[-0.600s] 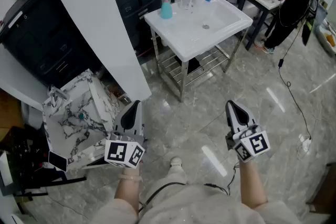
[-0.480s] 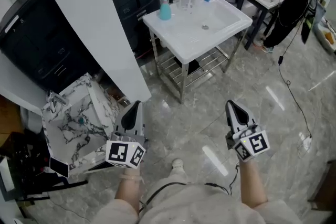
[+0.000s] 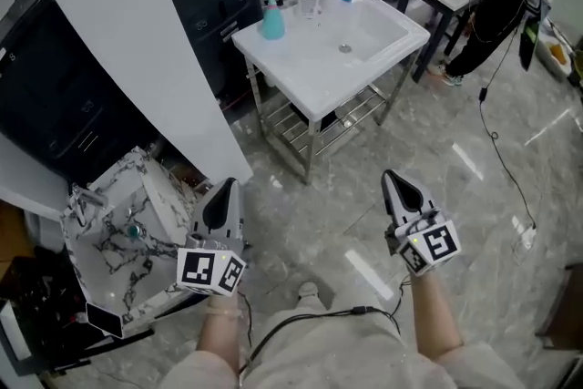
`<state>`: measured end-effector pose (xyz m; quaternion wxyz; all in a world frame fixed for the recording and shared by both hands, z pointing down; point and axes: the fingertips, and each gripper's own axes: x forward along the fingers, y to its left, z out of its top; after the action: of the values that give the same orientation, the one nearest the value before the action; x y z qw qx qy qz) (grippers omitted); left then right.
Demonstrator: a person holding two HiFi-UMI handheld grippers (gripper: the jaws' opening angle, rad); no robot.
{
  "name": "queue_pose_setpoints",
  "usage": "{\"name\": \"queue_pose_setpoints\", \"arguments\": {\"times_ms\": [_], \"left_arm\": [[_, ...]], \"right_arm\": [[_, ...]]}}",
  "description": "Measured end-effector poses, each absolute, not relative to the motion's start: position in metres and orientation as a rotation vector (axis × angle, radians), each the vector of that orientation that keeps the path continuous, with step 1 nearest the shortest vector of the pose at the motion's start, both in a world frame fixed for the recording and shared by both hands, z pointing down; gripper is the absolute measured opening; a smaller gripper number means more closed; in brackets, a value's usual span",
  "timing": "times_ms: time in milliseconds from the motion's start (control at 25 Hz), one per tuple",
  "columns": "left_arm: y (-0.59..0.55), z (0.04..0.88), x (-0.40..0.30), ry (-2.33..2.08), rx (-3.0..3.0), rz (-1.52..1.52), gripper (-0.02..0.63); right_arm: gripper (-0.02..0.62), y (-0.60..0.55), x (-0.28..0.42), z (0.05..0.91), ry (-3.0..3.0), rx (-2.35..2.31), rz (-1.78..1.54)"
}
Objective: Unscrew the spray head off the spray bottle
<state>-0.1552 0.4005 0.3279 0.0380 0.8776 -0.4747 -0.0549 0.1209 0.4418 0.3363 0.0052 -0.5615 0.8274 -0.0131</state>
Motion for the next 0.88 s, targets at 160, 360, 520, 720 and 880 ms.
{"name": "queue_pose_setpoints", "arguments": {"times_ms": [160, 360, 520, 720, 880], "left_arm": [[0.392, 0.338, -0.152, -1.428, 2.676, -0.148, 0.006], [0.371, 0.348, -0.154, -1.458, 2.638, -0.139, 0.006], [0.347, 0.343, -0.155, -1.5, 2.629, -0.155, 0.006], [0.302, 0.333, -0.154, -1.566, 2.581, -0.172, 0.006], [0.267, 0.33, -0.141, -1.567, 2.571, -0.186, 0.006]], "right_arm": [[0.005, 0.43, 0.125, 0.343, 2.58, -1.766, -0.076], [0.005, 0.4, 0.128, 0.35, 2.579, -1.754, -0.09], [0.005, 0.363, 0.131, 0.347, 2.584, -1.705, -0.076], [0.005, 0.304, 0.132, 0.34, 2.625, -1.636, -0.084], [0.005, 0.261, 0.136, 0.339, 2.65, -1.598, -0.095]]}}
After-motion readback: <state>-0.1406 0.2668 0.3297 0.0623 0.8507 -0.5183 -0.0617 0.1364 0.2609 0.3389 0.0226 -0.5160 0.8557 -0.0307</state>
